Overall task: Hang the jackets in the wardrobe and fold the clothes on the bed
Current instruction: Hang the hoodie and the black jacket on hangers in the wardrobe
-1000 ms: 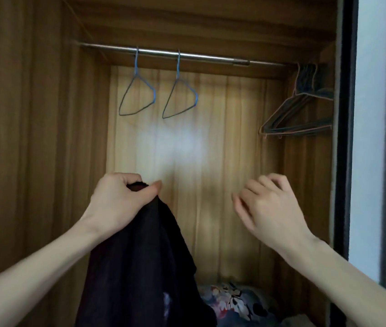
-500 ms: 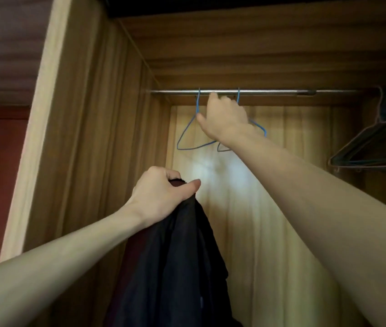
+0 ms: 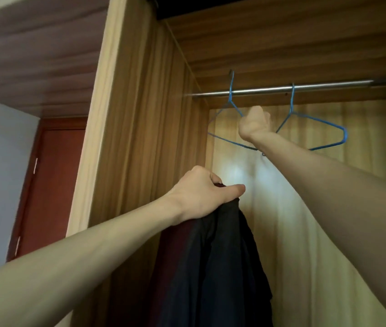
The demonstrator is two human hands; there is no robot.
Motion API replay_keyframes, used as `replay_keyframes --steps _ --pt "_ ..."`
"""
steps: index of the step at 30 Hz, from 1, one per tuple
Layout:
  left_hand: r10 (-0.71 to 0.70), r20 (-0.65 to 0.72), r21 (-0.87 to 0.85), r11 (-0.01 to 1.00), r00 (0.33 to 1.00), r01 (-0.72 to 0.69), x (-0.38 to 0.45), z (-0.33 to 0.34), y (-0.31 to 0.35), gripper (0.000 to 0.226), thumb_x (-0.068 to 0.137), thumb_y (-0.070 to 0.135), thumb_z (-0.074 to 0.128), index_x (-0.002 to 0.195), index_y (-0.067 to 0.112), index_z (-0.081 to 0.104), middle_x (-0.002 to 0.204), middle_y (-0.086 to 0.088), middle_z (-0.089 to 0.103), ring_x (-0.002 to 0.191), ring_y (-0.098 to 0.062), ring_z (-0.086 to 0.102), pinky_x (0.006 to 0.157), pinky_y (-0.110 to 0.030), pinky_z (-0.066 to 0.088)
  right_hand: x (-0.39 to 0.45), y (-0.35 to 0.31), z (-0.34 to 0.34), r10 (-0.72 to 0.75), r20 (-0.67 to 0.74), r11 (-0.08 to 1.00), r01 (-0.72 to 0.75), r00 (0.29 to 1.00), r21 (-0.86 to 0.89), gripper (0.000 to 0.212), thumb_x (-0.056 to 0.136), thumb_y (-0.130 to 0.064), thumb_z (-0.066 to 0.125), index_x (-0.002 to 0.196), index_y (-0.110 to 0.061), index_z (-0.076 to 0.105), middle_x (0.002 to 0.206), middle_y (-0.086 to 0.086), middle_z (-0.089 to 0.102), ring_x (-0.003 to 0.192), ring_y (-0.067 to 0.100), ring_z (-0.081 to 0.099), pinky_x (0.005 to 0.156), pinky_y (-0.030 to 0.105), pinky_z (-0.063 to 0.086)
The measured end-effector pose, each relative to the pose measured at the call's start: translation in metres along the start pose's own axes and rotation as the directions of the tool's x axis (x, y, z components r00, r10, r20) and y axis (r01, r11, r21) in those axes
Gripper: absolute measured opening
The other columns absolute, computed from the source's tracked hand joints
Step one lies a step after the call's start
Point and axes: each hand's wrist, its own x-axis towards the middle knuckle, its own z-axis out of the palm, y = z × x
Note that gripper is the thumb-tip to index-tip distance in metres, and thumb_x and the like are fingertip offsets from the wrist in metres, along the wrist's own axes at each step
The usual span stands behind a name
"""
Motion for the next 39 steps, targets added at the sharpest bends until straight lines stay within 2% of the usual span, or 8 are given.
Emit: replay_keyframes --steps 8,15,19,24,35,37,38,39 --pt "-0.084 0.127 -0.024 0.996 0.988 0.088 -0.001 -0.010 -0.012 0.054 0.080 0.054 0.084 0.073 0.002 0.071 0.066 -0.011 0.063 0.064 -0.022 0.063 0.072 -0.037 0.057 -0.063 0.039 0.033 -0.005 0.204 0.819 -0.113 0.979 0.563 0.029 0.103 -0.029 0.058 0.122 -0.009 0.047 0.085 0.008 0.062 0.058 0.018 0.058 0.053 0.030 0.057" --pt "-0.144 0.164 0.051 0.989 0.976 0.137 -0.026 -0.013 -0.009 0.048 0.077 0.063 0.082 0.079 0.020 0.061 0.076 0.000 0.049 0.071 -0.018 0.046 0.074 -0.032 0.038 -0.107 0.075 0.026 -0.078 0.153 0.860 -0.011 0.985 0.510 0.029 0.099 -0.029 0.044 0.079 -0.031 0.065 0.066 -0.013 0.055 0.064 0.015 0.050 0.070 0.036 0.042" --pt "-0.252 0.261 0.133 0.966 0.932 0.224 -0.056 -0.018 0.003 0.068 0.074 0.065 0.083 0.091 -0.001 0.075 0.082 0.003 0.078 0.085 -0.013 0.074 0.097 -0.030 0.053 -0.159 0.116 -0.010 -0.114 0.097 0.832 0.042 0.989 0.554 0.014 0.092 -0.040 0.062 0.084 -0.034 0.072 0.050 -0.016 0.050 0.054 0.010 0.047 0.062 0.032 0.039" --pt "-0.289 0.361 0.181 0.954 0.887 0.238 -0.092 -0.012 0.009 0.016 0.089 0.022 0.073 0.074 0.015 0.073 0.076 -0.006 0.070 0.074 -0.023 0.067 0.076 -0.033 0.053 -0.206 0.171 -0.057 -0.096 0.240 0.729 -0.096 0.966 0.678 0.016 0.098 -0.027 0.069 0.094 -0.015 0.080 0.045 -0.011 0.029 0.042 0.012 0.024 0.041 0.020 0.021" --pt "-0.393 0.336 0.302 0.906 0.856 0.297 -0.162 0.007 -0.007 0.042 0.096 0.043 0.074 0.117 0.007 0.072 0.108 -0.004 0.077 0.104 -0.013 0.072 0.101 -0.036 0.056 -0.265 0.239 -0.151 -0.132 0.707 0.577 -0.526 0.695 0.625 0.040 0.056 -0.057 0.082 0.081 -0.025 0.082 0.039 -0.008 0.022 0.025 0.000 0.020 0.041 0.010 0.008" --pt "-0.383 0.300 0.277 0.911 0.874 0.305 -0.171 0.010 -0.008 0.054 0.095 0.042 0.074 0.129 0.001 0.065 0.115 -0.002 0.021 0.113 -0.011 0.019 0.113 -0.030 0.021 -0.285 0.238 -0.161 -0.251 0.763 0.666 -0.465 0.596 0.583 0.039 0.064 -0.051 0.081 0.087 -0.020 0.083 0.042 0.000 0.022 0.027 0.006 0.021 0.039 0.009 0.015" --pt "-0.387 0.269 0.286 0.907 0.882 0.311 -0.174 0.011 -0.008 0.061 0.095 0.044 0.074 0.136 0.000 0.060 0.115 0.014 0.058 0.103 0.001 0.053 0.099 -0.022 0.036 -0.297 0.233 -0.165 -0.287 0.773 0.719 -0.405 0.566 0.565 0.035 0.070 -0.048 0.080 0.090 -0.018 0.082 0.044 0.001 0.023 0.030 0.007 0.021 0.037 0.009 0.018" --pt "-0.387 0.238 0.292 0.903 0.891 0.314 -0.176 0.011 -0.009 0.066 0.094 0.046 0.073 0.137 -0.002 0.059 0.140 -0.013 0.063 0.129 -0.022 0.060 0.112 -0.032 0.043 -0.306 0.228 -0.166 -0.301 0.779 0.754 -0.362 0.550 0.548 0.029 0.077 -0.043 0.076 0.091 -0.018 0.082 0.044 0.001 0.024 0.032 0.008 0.021 0.037 0.009 0.019"
